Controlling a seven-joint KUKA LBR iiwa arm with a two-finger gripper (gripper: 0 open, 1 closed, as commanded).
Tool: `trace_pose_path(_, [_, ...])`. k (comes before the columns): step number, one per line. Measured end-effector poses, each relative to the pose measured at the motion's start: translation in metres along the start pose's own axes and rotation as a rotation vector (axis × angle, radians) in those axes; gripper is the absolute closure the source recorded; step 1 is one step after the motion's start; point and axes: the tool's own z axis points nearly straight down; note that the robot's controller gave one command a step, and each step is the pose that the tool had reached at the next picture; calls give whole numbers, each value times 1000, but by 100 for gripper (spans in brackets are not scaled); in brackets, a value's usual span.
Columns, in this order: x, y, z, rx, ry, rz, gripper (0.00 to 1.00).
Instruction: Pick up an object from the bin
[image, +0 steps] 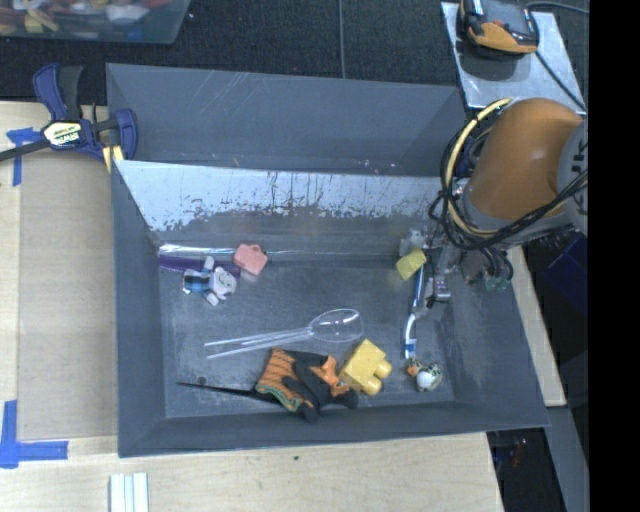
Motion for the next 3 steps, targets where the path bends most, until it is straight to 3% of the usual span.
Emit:
trace_pose_path(1, [-2,0,-3,1,-6,-3,0])
trace_pose_path(2, [61,29,51,2,-9,-243,0])
trace_pose_path(3, [81,58,34,4,-13,-499,0])
